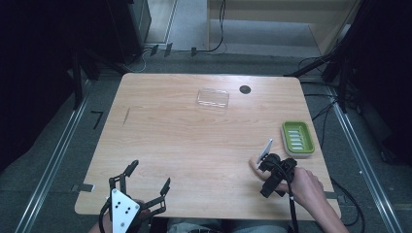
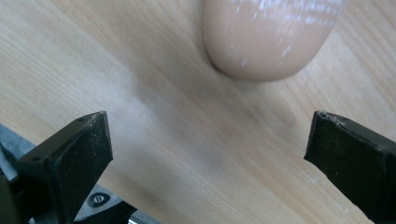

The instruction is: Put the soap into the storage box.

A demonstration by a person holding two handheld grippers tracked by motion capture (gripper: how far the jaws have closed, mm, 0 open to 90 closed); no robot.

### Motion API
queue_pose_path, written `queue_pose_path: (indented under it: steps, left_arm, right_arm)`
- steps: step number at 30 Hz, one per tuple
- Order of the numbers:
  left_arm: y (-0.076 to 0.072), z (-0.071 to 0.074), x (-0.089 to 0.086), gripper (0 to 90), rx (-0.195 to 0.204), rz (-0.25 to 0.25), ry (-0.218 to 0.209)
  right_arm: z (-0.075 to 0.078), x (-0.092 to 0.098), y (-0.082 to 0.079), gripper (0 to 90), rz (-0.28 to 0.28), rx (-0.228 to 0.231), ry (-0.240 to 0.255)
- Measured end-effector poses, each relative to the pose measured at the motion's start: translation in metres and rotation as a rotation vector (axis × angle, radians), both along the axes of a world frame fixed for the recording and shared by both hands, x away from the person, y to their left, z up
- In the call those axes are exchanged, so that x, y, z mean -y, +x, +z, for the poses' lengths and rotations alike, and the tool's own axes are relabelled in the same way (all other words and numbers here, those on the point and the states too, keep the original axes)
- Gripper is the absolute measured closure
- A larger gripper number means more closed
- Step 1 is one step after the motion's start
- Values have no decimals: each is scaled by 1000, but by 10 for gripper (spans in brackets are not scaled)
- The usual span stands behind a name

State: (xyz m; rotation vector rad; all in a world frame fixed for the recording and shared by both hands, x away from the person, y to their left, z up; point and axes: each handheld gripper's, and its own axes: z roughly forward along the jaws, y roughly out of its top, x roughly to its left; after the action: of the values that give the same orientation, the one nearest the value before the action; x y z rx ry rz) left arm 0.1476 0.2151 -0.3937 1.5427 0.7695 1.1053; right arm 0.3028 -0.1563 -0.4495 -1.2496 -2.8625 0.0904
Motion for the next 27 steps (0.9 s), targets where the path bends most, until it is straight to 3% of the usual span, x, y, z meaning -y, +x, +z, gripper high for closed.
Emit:
queue_pose_path:
  steps: [17,27]
  left_arm:
    - [0,0,1,99,-2,-1,2]
    - [0,0,0,99,-1,-3,2]
  right_arm:
    - [-1,-6,28,0,-33,-10,38]
    - [-4,-14,43,0,-39,-19,34]
